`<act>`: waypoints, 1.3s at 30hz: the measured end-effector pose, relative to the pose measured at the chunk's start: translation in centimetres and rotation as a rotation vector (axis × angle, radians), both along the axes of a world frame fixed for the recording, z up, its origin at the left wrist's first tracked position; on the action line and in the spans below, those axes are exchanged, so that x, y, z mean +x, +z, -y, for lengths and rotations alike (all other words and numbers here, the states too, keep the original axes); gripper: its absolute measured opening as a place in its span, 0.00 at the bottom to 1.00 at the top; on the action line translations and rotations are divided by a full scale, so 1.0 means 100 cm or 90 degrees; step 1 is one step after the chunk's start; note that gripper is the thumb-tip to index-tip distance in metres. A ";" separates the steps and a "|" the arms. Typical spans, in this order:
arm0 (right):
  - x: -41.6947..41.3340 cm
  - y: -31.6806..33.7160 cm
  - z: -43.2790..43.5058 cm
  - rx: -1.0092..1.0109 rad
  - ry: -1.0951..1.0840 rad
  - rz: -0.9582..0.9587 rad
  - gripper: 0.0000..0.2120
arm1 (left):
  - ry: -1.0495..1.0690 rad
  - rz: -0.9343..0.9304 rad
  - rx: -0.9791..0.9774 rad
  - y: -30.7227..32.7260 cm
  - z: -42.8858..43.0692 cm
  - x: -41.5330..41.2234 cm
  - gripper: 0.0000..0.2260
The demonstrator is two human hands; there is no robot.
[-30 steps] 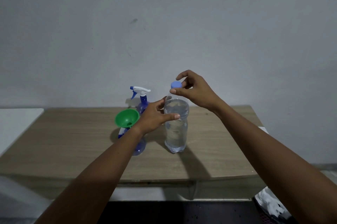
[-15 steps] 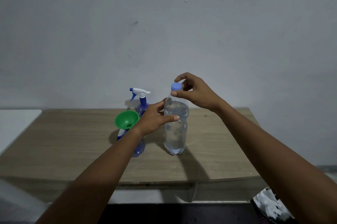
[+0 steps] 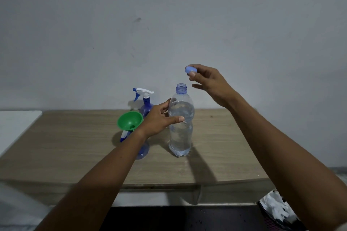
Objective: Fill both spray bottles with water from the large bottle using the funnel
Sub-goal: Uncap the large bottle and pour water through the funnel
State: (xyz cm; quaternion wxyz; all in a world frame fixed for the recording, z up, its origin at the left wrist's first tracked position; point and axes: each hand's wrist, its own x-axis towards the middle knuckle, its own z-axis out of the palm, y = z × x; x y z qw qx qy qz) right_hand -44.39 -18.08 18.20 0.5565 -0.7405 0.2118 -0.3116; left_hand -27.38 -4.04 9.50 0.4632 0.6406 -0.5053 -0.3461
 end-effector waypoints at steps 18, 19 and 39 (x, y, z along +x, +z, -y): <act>-0.044 -0.269 -0.078 -0.089 -0.363 -0.507 0.18 | 0.030 -0.047 -0.050 -0.019 0.000 -0.015 0.35; -0.043 -0.271 -0.082 -0.115 -0.356 -0.521 0.18 | 0.031 -0.047 -0.048 -0.019 0.001 -0.014 0.35; -0.026 -0.227 -0.075 0.024 -0.261 -0.182 0.48 | -0.009 -0.086 -0.045 -0.020 0.000 -0.011 0.37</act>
